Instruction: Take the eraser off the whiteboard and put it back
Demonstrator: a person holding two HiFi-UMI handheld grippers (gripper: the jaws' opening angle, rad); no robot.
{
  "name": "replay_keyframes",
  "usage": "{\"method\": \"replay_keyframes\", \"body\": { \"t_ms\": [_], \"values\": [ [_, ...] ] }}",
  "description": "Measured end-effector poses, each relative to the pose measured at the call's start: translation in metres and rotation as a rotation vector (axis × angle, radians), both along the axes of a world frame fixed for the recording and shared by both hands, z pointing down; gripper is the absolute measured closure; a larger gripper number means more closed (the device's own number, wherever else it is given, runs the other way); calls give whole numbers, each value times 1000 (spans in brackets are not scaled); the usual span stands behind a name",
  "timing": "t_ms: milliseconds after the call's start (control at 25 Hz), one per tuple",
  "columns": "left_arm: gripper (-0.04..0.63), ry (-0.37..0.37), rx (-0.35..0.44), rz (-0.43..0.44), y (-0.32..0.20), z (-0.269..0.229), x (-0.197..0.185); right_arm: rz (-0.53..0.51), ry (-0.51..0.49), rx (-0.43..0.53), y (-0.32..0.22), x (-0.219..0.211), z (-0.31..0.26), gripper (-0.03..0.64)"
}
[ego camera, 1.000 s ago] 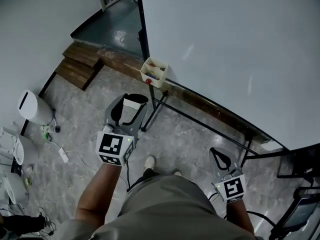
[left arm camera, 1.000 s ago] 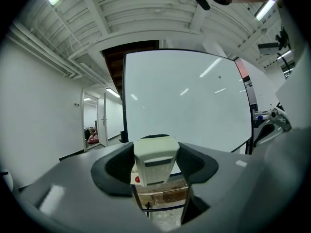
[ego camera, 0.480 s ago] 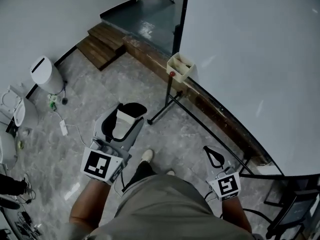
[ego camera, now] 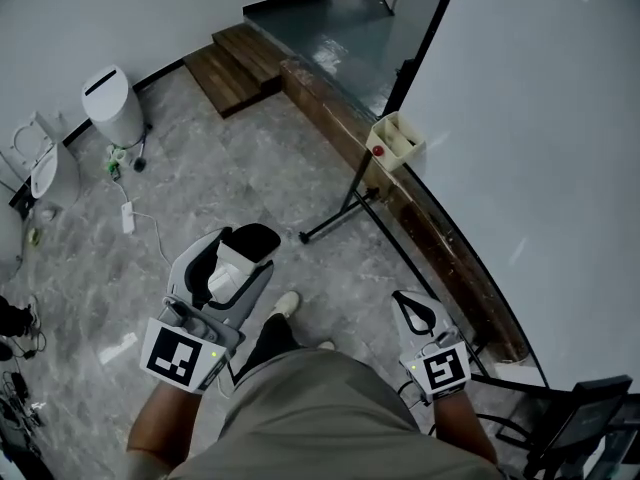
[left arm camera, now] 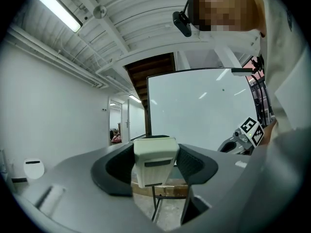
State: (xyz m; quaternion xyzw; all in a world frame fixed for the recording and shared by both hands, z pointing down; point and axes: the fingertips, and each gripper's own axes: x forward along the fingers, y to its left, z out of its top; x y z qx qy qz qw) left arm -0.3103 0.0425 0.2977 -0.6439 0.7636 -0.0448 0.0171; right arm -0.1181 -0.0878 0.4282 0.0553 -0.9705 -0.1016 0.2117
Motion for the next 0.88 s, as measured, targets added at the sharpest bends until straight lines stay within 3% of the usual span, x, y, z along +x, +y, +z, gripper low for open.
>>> {"method": "replay_keyframes", "body": {
  "t_ms": [240,480,720,880],
  "values": [
    [324,-7,-3,-11,0,-2,-9,-26,2,-13,1,-17,-2,614],
    [322,9,28,51,-23,-7,-15,-2,13,-15,-8,-24,-3,614],
    [322,12,-1,137,-72,-5,-25,98,12,-1,-39,-17,-3,614],
    [322,8,-11,200,-113,-4,-30,199,-9,-47,-55,-9,-6,614]
  ]
}}
